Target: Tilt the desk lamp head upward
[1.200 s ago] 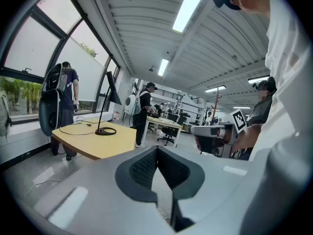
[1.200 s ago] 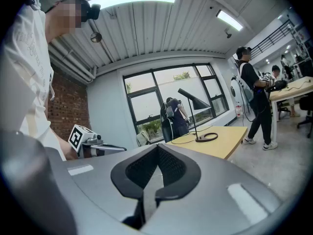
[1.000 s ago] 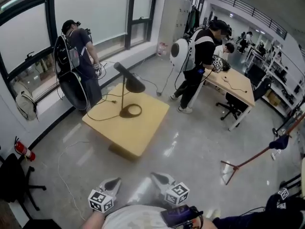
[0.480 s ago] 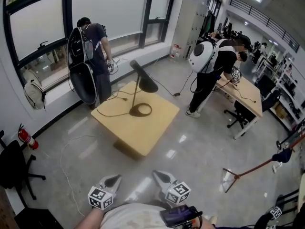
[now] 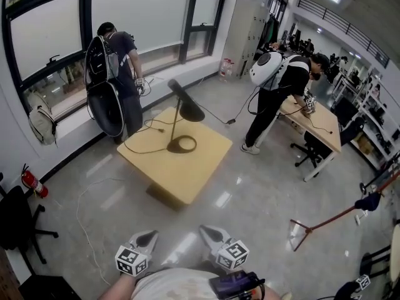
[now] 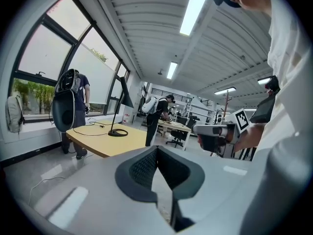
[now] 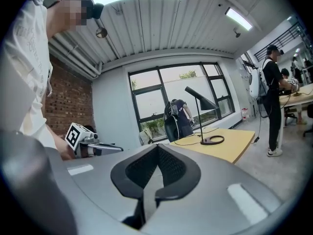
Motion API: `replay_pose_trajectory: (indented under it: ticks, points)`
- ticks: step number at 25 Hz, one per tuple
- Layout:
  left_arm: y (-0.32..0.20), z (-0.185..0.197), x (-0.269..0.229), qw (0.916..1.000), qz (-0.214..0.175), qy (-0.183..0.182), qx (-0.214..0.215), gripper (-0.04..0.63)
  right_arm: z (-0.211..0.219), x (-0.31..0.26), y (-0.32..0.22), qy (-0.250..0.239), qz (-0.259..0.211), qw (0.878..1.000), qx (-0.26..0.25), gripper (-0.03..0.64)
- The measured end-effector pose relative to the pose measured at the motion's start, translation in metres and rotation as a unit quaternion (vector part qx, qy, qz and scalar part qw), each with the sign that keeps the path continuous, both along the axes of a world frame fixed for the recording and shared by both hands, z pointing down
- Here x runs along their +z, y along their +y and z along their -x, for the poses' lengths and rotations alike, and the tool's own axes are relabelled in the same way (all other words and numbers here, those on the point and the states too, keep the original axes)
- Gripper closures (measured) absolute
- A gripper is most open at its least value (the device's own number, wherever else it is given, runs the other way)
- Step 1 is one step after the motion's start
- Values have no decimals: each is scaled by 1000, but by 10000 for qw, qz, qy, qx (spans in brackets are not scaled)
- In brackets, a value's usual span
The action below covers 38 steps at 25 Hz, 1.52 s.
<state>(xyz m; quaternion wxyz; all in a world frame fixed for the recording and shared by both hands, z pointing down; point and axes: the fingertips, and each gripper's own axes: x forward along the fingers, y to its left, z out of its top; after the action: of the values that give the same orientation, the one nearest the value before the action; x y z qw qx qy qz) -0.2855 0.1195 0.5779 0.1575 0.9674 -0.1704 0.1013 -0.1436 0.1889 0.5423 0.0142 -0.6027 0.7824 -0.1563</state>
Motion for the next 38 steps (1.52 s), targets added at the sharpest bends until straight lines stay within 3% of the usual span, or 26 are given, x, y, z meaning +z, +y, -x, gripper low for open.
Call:
replay_pose_trajectory:
  ticks: [10,15,19,26,38]
  points:
    - [2,-8,-10,9997,36,211,104,595,-17,-6,16,283,-3,9995,131,606]
    - [11,-12,-21,9983,-59,410,407,595,-21,-6,19,204,25,9997,125,607]
    - [12,-14,-22,9983,-76,453,359,595,-21,0,20,200,119,9997,123,606]
    - [9,-16,-15,9989,-101,294,337,595,-19,2,12,258,245,9994,54,606]
    - [-15,-56,-21,9997,-128,66,218,595,-62,6,-10,44,272,9996,110,606]
